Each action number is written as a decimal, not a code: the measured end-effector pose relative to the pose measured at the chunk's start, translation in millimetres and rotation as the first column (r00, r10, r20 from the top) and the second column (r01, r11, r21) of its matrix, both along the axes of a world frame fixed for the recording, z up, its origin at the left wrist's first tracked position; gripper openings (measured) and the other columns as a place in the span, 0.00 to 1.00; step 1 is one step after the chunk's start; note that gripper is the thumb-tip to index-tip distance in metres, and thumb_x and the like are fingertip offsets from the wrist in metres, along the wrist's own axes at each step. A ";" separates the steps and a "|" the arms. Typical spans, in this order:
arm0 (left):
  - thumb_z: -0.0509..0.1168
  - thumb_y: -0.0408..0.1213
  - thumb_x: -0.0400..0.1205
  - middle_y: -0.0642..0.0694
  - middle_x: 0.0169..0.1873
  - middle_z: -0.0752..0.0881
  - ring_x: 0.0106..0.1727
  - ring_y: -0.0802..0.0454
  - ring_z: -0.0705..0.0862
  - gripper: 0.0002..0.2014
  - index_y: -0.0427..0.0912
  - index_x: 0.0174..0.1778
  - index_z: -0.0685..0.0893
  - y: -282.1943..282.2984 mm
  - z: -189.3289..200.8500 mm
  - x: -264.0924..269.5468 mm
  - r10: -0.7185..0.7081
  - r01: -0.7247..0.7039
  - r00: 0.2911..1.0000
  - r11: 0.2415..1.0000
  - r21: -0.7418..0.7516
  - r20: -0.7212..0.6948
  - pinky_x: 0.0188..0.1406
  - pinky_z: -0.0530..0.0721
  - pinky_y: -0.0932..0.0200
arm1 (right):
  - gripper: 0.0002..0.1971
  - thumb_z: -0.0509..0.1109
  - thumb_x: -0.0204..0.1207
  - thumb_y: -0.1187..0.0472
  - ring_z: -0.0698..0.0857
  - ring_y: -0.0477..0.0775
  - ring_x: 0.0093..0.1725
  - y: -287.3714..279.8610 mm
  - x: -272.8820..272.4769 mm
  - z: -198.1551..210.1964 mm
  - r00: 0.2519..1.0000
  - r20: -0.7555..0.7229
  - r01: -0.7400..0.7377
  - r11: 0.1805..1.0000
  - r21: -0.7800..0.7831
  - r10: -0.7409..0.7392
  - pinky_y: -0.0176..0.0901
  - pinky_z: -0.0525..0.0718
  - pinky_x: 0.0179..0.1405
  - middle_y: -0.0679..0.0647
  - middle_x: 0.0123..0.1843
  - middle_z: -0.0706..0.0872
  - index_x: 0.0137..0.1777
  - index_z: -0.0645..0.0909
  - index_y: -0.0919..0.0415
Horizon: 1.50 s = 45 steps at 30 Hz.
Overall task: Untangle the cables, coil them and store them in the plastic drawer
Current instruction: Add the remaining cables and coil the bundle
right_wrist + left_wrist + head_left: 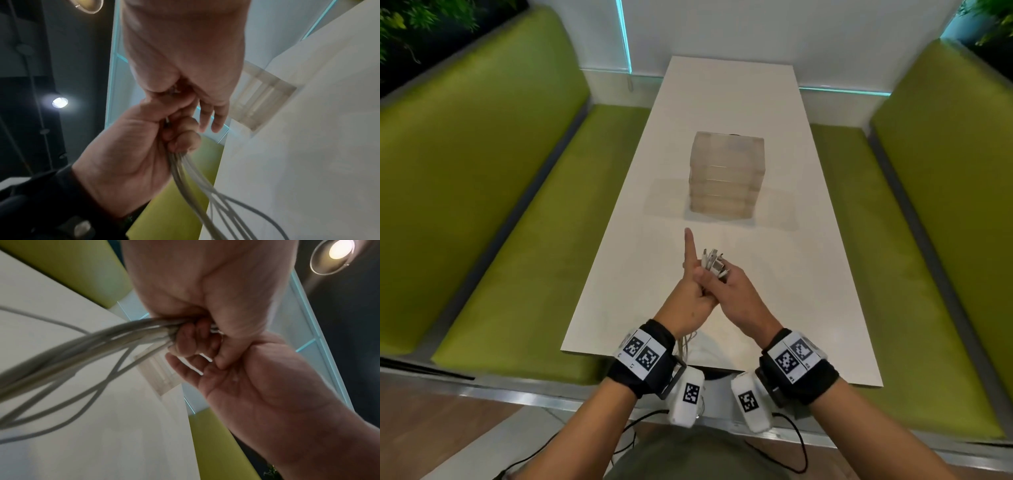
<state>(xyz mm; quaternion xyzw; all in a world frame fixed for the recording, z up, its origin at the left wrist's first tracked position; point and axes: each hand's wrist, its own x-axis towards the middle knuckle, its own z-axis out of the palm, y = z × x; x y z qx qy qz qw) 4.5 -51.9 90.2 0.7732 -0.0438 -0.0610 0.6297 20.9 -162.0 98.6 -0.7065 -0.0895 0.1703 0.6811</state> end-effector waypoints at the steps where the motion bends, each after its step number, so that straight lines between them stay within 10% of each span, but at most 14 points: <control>1: 0.59 0.20 0.80 0.40 0.62 0.79 0.54 0.55 0.84 0.52 0.69 0.71 0.26 0.3 -0.4 -1.1 0.002 -0.002 1.000 1.000 -0.023 0.019 0.55 0.83 0.61 | 0.17 0.69 0.75 0.47 0.87 0.50 0.45 1.9 -2.2 0.6 0.999 0.027 0.017 1.000 -0.010 -0.017 0.46 0.83 0.53 0.51 0.44 0.90 0.51 0.82 0.62; 6: 0.61 0.23 0.82 0.48 0.49 0.80 0.45 0.65 0.84 0.51 0.65 0.73 0.26 -1.9 3.5 -10.9 0.001 0.003 0.999 0.997 -0.082 0.051 0.51 0.81 0.66 | 0.07 0.69 0.79 0.53 0.81 0.39 0.33 3.4 -9.8 2.9 0.979 0.177 0.114 0.992 -0.054 -0.103 0.32 0.78 0.37 0.39 0.30 0.83 0.40 0.78 0.52; 10: 0.59 0.26 0.84 0.42 0.64 0.78 0.60 0.59 0.83 0.48 0.73 0.72 0.29 0.7 3.6 -15.4 -0.069 0.075 0.995 0.993 -0.092 0.074 0.61 0.80 0.64 | 0.09 0.68 0.79 0.53 0.79 0.40 0.32 0.8 -15.8 4.4 0.964 0.238 0.143 0.985 -0.091 -0.118 0.30 0.77 0.34 0.46 0.32 0.82 0.40 0.78 0.56; 14: 0.58 0.30 0.85 0.47 0.64 0.77 0.49 0.52 0.85 0.45 0.75 0.74 0.31 0.3 4.8 -14.8 -0.088 0.094 0.992 0.993 -0.070 0.086 0.52 0.84 0.47 | 0.10 0.66 0.81 0.53 0.80 0.42 0.34 -2.0 -12.1 5.1 0.965 0.233 0.155 0.981 -0.118 -0.125 0.31 0.77 0.36 0.49 0.35 0.83 0.43 0.79 0.59; 19: 0.57 0.28 0.85 0.49 0.72 0.75 0.62 0.57 0.82 0.43 0.72 0.77 0.35 4.3 0.6 -16.7 -0.128 0.135 0.990 0.982 -0.131 0.061 0.64 0.78 0.58 | 0.12 0.65 0.82 0.53 0.82 0.43 0.35 -2.5 -12.0 3.6 0.967 0.206 0.175 0.977 -0.121 -0.148 0.32 0.79 0.37 0.49 0.37 0.85 0.49 0.82 0.62; 25: 0.56 0.23 0.85 0.37 0.59 0.85 0.45 0.44 0.84 0.36 0.61 0.79 0.51 7.6 -12.4 -17.1 -0.028 0.021 0.999 0.973 -0.230 -0.027 0.54 0.84 0.56 | 0.14 0.61 0.84 0.52 0.79 0.45 0.25 -1.6 -11.2 3.6 0.988 0.090 0.127 0.990 -0.060 -0.122 0.35 0.75 0.26 0.48 0.32 0.83 0.51 0.84 0.60; 30: 0.57 0.36 0.87 0.47 0.26 0.72 0.24 0.56 0.70 0.03 0.44 0.52 0.68 6.6 -21.2 -20.2 -0.009 -0.006 0.997 0.984 -0.180 -0.082 0.27 0.73 0.59 | 0.25 0.61 0.76 0.40 0.87 0.48 0.45 -5.3 -4.1 8.9 0.988 0.091 0.132 0.986 -0.100 -0.123 0.49 0.84 0.51 0.49 0.45 0.88 0.51 0.83 0.64; 35: 0.55 0.45 0.88 0.53 0.27 0.72 0.25 0.62 0.69 0.11 0.48 0.46 0.80 17.2 -24.2 -11.5 0.028 -0.029 1.000 0.990 0.141 0.007 0.29 0.69 0.65 | 0.53 0.73 0.60 0.33 0.71 0.51 0.73 -25.0 10.9 9.8 0.989 0.032 0.150 0.955 -0.255 -0.147 0.49 0.72 0.72 0.50 0.73 0.70 0.81 0.57 0.58; 39: 0.56 0.43 0.87 0.53 0.29 0.76 0.30 0.57 0.72 0.11 0.47 0.44 0.82 26.4 -22.2 -4.6 -0.116 0.113 0.993 0.942 0.316 -0.009 0.32 0.70 0.63 | 0.55 0.74 0.65 0.36 0.36 0.49 0.84 -47.3 17.7 26.4 0.859 0.395 0.080 0.675 -0.733 0.327 0.56 0.42 0.84 0.47 0.86 0.40 0.84 0.44 0.48; 42: 0.56 0.42 0.87 0.48 0.32 0.83 0.32 0.49 0.78 0.11 0.49 0.42 0.81 23.4 -23.3 -3.2 -0.277 0.272 0.960 0.875 0.400 -0.047 0.36 0.75 0.52 | 0.28 0.67 0.78 0.45 0.35 0.58 0.84 -37.8 13.0 15.0 0.710 0.109 -0.077 0.229 -0.970 0.696 0.71 0.35 0.79 0.53 0.86 0.49 0.75 0.70 0.53; 45: 0.56 0.42 0.87 0.42 0.37 0.86 0.39 0.42 0.81 0.11 0.51 0.42 0.81 24.9 -20.6 -4.3 -0.354 0.345 0.933 0.838 0.422 -0.059 0.42 0.78 0.47 | 0.11 0.60 0.83 0.54 0.57 0.60 0.83 -36.5 10.3 9.8 0.705 -0.056 -0.280 0.205 -0.938 0.707 0.62 0.51 0.81 0.58 0.71 0.77 0.58 0.79 0.59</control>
